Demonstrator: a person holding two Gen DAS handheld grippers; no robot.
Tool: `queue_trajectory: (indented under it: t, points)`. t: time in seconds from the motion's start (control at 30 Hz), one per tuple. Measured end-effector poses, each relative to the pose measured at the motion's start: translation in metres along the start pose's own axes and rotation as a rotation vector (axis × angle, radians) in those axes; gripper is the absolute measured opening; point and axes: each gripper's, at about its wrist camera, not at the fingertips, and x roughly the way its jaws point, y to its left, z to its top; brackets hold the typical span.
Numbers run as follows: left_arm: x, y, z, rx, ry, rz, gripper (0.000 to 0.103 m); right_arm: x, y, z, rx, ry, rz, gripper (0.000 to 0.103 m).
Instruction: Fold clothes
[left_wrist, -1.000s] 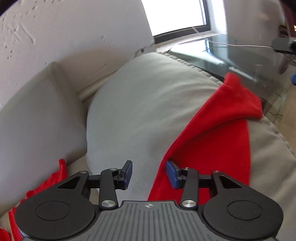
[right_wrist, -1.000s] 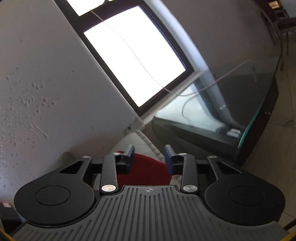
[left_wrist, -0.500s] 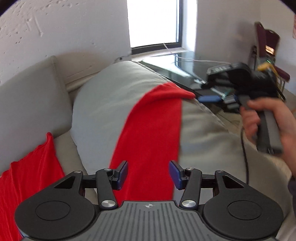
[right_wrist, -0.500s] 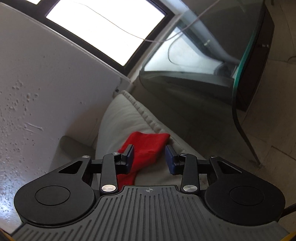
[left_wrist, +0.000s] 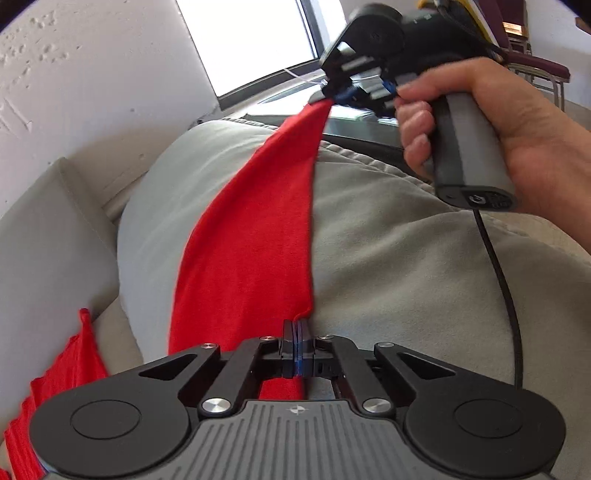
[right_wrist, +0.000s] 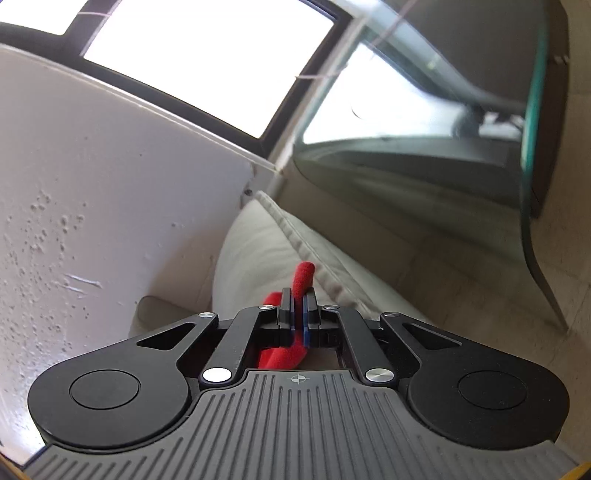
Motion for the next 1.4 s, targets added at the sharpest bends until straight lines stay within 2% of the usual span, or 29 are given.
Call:
queue_trajectory:
  t: [0.07,0.13,0.23,0.27,0.3,0.33,0.37,0.4,0.43,0.5,0.57,0.63,0.67,0.7,0.8,0.83,0.93,1.0,1.03,1.1,1.13,1.2,1.3,1.4]
  points:
    - [-0.006,0.005,-0.001,0.022,-0.029,-0.059,0.000,-0.009,0.017,0.007,-0.058,-0.075,0.022,0.003]
    - [-0.009,0.017,-0.001,-0.003,-0.035,-0.119,0.000,-0.015,0.031,0.012,-0.105,-0.125,0.035,0.003]
    - [0.000,0.029,-0.003,-0.052,-0.008,-0.167,0.003,0.002,0.033,0.012,-0.131,-0.091,-0.007,0.004]
    - [0.003,0.031,-0.004,-0.066,0.006,-0.179,0.004,0.008,0.028,0.010,-0.120,-0.062,-0.051,0.008]
    - [0.003,0.031,-0.005,-0.075,0.008,-0.178,0.005,0.015,0.022,0.008,-0.107,-0.033,-0.098,0.012]
    - [0.003,0.032,-0.005,-0.084,0.009,-0.176,0.007,0.021,0.016,0.006,-0.093,-0.003,-0.144,0.032]
    - [0.000,0.031,-0.005,-0.095,0.007,-0.169,0.014,0.027,0.011,0.004,-0.079,0.026,-0.191,0.044]
    - [-0.010,0.032,-0.006,-0.109,-0.009,-0.177,0.023,0.020,0.004,0.004,-0.047,0.023,-0.213,0.052]
    - [-0.020,0.033,-0.006,-0.123,-0.025,-0.185,0.025,0.010,-0.003,0.004,-0.013,0.017,-0.232,0.052]
    - [-0.042,0.035,-0.008,-0.152,-0.058,-0.201,0.026,-0.014,0.006,0.010,0.006,-0.031,-0.198,0.054]
    - [-0.082,0.039,-0.017,-0.202,-0.111,-0.207,0.028,-0.044,0.023,0.015,-0.016,-0.086,-0.150,0.054]
    - [-0.127,0.045,-0.030,-0.254,-0.169,-0.203,0.033,-0.083,0.050,0.012,-0.058,-0.151,-0.104,0.063]
    - [-0.150,0.047,-0.040,-0.276,-0.186,-0.173,0.041,-0.103,0.062,0.006,-0.091,-0.169,-0.079,0.067]
    - [-0.173,0.049,-0.051,-0.297,-0.202,-0.142,0.045,-0.122,0.074,0.000,-0.125,-0.186,-0.055,0.078]
    - [-0.227,0.058,-0.086,-0.359,-0.174,-0.017,0.050,-0.181,0.111,-0.018,-0.226,-0.234,0.019,0.086]
    - [-0.243,0.062,-0.099,-0.382,-0.158,0.021,0.050,-0.195,0.120,-0.030,-0.239,-0.206,0.033,0.089]
    - [-0.271,0.079,-0.142,-0.496,-0.093,0.068,0.055,-0.227,0.135,-0.073,-0.260,-0.096,0.100,0.090]
    - [-0.276,0.085,-0.173,-0.563,-0.033,0.130,0.058,-0.221,0.130,-0.107,-0.261,0.047,0.128,0.095]
    - [-0.276,0.086,-0.189,-0.589,0.002,0.170,0.057,-0.214,0.125,-0.124,-0.256,0.125,0.114,0.095]
    - [-0.274,0.082,-0.216,-0.623,0.039,0.228,0.055,-0.189,0.106,-0.157,-0.233,0.297,0.019,0.092]
    - [-0.274,0.080,-0.230,-0.655,0.045,0.229,0.055,-0.182,0.098,-0.170,-0.212,0.360,-0.028,0.080]
    - [-0.271,0.076,-0.251,-0.726,0.063,0.189,0.055,-0.181,0.096,-0.196,-0.207,0.435,-0.035,0.066]
    - [-0.266,0.069,-0.271,-0.785,0.080,0.132,0.056,-0.182,0.092,-0.235,-0.202,0.543,-0.038,0.064]
    - [-0.269,0.063,-0.282,-0.786,0.080,0.109,0.056,-0.183,0.089,-0.275,-0.197,0.651,-0.042,0.063]
